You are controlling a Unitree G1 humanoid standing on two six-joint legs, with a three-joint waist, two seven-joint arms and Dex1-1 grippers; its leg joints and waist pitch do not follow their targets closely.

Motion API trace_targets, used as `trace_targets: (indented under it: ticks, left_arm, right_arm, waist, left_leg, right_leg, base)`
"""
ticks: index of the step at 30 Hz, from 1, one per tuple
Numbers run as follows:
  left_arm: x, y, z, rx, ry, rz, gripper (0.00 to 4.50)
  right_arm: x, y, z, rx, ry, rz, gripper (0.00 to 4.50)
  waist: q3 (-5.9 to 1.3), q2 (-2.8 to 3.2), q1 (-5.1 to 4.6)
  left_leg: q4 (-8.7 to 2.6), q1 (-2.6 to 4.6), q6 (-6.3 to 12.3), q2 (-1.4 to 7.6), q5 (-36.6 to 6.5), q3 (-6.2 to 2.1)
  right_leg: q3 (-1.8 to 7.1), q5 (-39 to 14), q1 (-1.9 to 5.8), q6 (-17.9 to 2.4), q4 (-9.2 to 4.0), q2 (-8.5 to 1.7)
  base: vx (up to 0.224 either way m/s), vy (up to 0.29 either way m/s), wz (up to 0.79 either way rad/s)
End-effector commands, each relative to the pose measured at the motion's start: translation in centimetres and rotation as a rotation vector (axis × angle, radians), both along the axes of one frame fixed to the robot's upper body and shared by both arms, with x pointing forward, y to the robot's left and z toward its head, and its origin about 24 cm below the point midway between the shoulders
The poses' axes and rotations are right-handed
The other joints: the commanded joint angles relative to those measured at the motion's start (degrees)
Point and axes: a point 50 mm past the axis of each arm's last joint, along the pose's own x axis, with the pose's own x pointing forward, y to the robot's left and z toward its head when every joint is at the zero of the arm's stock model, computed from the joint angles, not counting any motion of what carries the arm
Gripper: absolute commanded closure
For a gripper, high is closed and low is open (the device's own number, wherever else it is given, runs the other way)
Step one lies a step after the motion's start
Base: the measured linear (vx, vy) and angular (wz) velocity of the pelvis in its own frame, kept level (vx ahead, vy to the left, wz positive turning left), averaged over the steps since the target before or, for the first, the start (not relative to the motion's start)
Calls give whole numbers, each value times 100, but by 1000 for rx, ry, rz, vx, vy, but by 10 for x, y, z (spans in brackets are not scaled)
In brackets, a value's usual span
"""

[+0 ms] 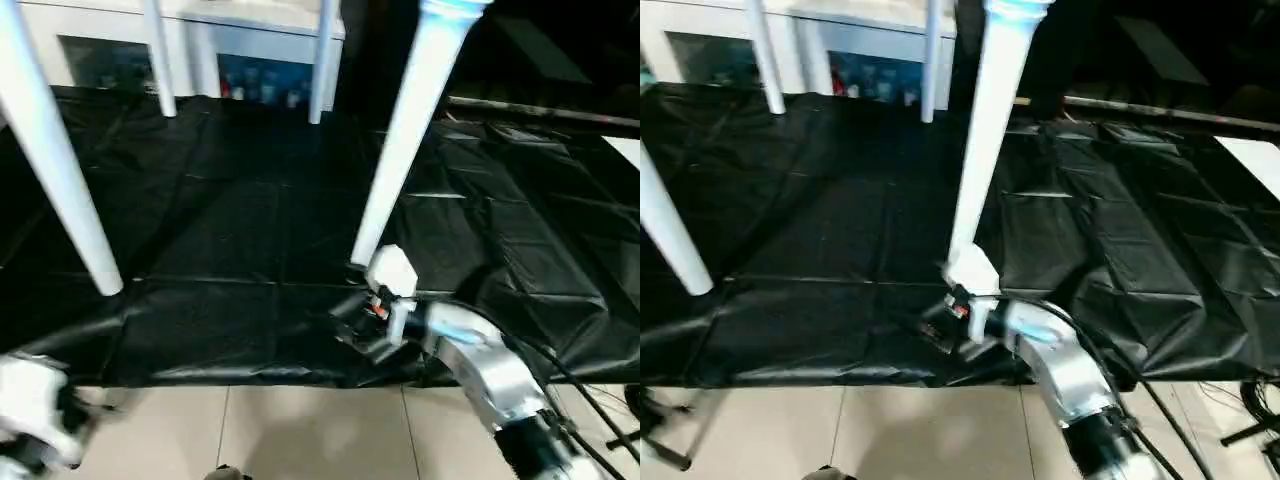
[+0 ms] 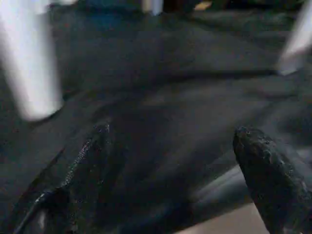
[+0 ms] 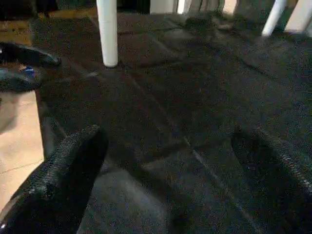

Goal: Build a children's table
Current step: Flip table

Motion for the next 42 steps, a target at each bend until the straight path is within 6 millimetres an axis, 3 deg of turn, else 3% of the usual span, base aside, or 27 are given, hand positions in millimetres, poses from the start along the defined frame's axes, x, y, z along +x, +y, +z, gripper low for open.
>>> trace_targets:
  ticks: [1,3,4,5,6,7,9,12,15,16,17,18,19,20,21,22,23,24,25,26,27,29,30,32,34,39,42]
  left_arm:
    - [12,-18,8,-17,-45,-50,10]
    - [24,-28,14,-44,-85,-55,10]
    - [30,-32,16,-49,-99,-65,10]
    - [30,-32,16,-49,-99,-65,10]
    - [35,-35,18,-52,-109,-73,10]
    - [46,-44,24,-76,-128,-94,10]
    - [57,-51,28,-68,-139,-112,10]
    - [71,-60,32,-60,-142,-112,10]
    - [78,-67,32,-67,-123,-108,10]
    - [82,-70,32,-71,-123,-102,10]
    - [83,-71,32,-76,-123,-100,10]
    - [83,-73,32,-70,-123,-100,10]
    - [83,-74,31,-70,-118,-102,10]
    - [83,-76,31,-69,-112,-103,10]
    - [83,-76,31,-69,-112,-103,10]
    - [83,-77,30,-58,-102,-100,10]
    - [83,-77,30,-58,-102,-100,10]
    - [83,-77,28,-38,-88,-82,10]
    - [83,-77,27,-18,-77,-57,10]
    - [83,-77,27,-13,-75,-49,10]
    - [83,-77,27,-13,-75,-49,10]
    - [83,-78,28,-9,-71,-34,10]
    - [82,-79,28,-9,-72,-31,10]
    - [78,-80,29,-9,-72,-28,10]
    - [72,-79,28,-7,-62,-27,10]
    - [65,-70,26,21,-45,-1,10]
    - [59,-69,27,15,-37,-21,10]
  right_arm:
    - [6,-26,9,12,0,-113,0]
    - [9,-41,12,20,2,-190,0]
    - [10,-46,13,20,0,-207,0]
    - [10,-46,13,20,0,-207,0]
    - [10,-50,14,19,-2,-216,0]
    - [11,-56,15,-1,-9,-221,0]
    - [13,-62,16,-27,-11,-230,0]
    - [23,-69,16,-75,-23,-314,0]
    - [31,-71,16,-86,-22,-355,0]
    - [39,-67,17,-74,-29,-366,0]
    - [43,-66,17,-69,-35,-370,0]
    - [50,-62,18,-61,-40,-370,0]
    - [58,-59,19,-56,-48,-371,0]
    - [65,-55,21,-43,-47,-365,0]
    - [65,-55,21,-43,-47,-365,0]
    - [74,-50,24,-25,-46,-366,0]
    - [74,-50,24,-25,-46,-366,0]
    - [82,-46,28,0,-39,-365,0]
    - [90,-40,33,14,-46,-364,0]
    - [91,-39,34,18,-47,-361,0]
    - [91,-39,34,18,-47,-361,0]
    - [96,-33,37,31,-55,-350,0]
    - [98,-30,37,34,-58,-339,0]
    - [100,-22,39,44,-61,-305,0]
    - [102,-14,38,33,-59,-278,0]
    - [105,-1,39,31,-50,-246,0]
    - [100,14,37,32,-27,-110,0]
  waist:
    - [-157,157,-28]
    - [-154,151,-43]
    - [-155,194,-42]
    - [-160,141,-75]
    - [-159,170,-90]
    - [-123,189,-184]
    - [-153,228,-235]
    - [-145,225,-344]
    - [-109,205,-442]
    - [-100,250,-479]
    - [-83,267,-582]
    - [-85,400,-525]
    - [-118,386,-76]
    - [-208,262,-94]
    - [-178,-57,-119]
    - [-227,-76,-115]
    - [-266,9,-33]
    - [-292,171,100]
    - [-323,202,45]
    - [-341,225,17]
    - [-388,275,67]
    - [-383,252,101]
    - [-379,190,102]
    - [-364,217,124]
    - [-369,144,127]
    - [-333,126,143]
    - [-322,114,147]
  left_leg:
    - [-580,315,-552,336,-3552,-186]
    - [-567,317,-590,307,-3596,-200]
    - [-559,339,-610,299,-3632,-214]
    - [-543,317,-593,286,-3621,-229]
    - [-546,286,-592,278,-3592,-247]
    - [-597,236,-632,273,-3797,-307]
    - [-583,346,-652,282,-4105,-356]
    - [-685,214,-637,301,-4125,-421]
    - [-597,299,-611,234,-4203,-412]
    - [-572,325,-574,225,-4237,-417]
    - [-697,204,-535,278,-4493,-446]
    - [-913,47,-593,368,-4826,-453]
    - [-1314,-545,-507,316,-5317,23]
    - [-1186,-317,-388,316,-4549,46]
    - [333,495,-356,55,-2351,-156]
    - [486,249,-113,-58,-1172,-290]
    - [169,-219,-20,33,-285,-406]
    - [-78,-97,-128,192,-170,-381]
    - [-230,193,-155,287,-991,-250]
    - [-253,119,-162,284,-1064,-236]
    - [-262,101,-140,323,-882,-210]
    - [-266,72,-84,328,-708,-170]
    - [-277,63,-78,324,-782,-153]
    - [-309,57,-110,333,-959,-147]
    - [-316,56,-104,353,-971,-134]
    - [-323,73,-78,357,-1051,-91]
    - [-334,71,-75,369,-1165,-92]
  right_leg:
    - [292,-3036,-79,-417,-633,-413]
    - [257,-3308,-52,-324,-660,-418]
    - [250,-3390,-60,-286,-673,-416]
    - [223,-3543,-29,-228,-697,-430]
    - [216,-3604,1,-216,-696,-449]
    - [99,-4000,85,-83,-733,-430]
    - [10,-3807,91,-150,-771,-410]
    - [-72,-3357,260,-279,-687,-426]
    - [-155,-3925,178,-223,-830,-461]
    - [-239,-4055,181,-172,-890,-462]
    - [-445,-3814,342,-99,-822,-374]
    - [-494,-3359,541,-183,-496,-314]
    - [-406,-1377,835,-293,788,-48]
    - [-17,-2071,719,-200,868,-135]
    - [332,-5634,-299,29,-761,-1064]
    - [542,-5753,-126,12,-801,-1044]
    - [445,-4233,392,-361,-471,-938]
    - [284,-3250,342,-574,-372,-758]
    - [121,-1171,84,-1258,-106,-361]
    - [123,-843,170,-1419,-78,-358]
    - [121,-229,229,-1490,-55,-366]
    - [121,339,254,-1508,-32,-363]
    - [118,324,273,-1520,-46,-371]
    - [121,48,297,-1466,-79,-414]
    - [123,7,304,-1457,-81,-431]
    - [154,-257,266,-1376,-116,-442]
    - [158,-394,260,-1344,-120,-448]
  base:
    - [0,0,0]
    - [0,0,0]
    - [0,0,0]
    - [0,0,0]
    - [-36,17,-22]
    - [-36,17,-22]
    - [-51,32,-18]
    - [-40,34,-19]
    - [-26,14,-14]
    - [0,0,0]
    - [-75,15,-21]
    - [-106,8,-21]
    - [-106,8,-21]
    - [4,-80,-10]
    - [22,-133,-10]
    - [22,-133,-10]
    - [33,-61,-17]
    - [0,0,0]
    - [0,0,0]
    - [0,0,0]
    - [0,0,0]
    - [0,0,0]
    - [0,0,0]
    - [0,0,0]
    - [0,0,0]
    - [0,0,0]
    - [0,0,0]
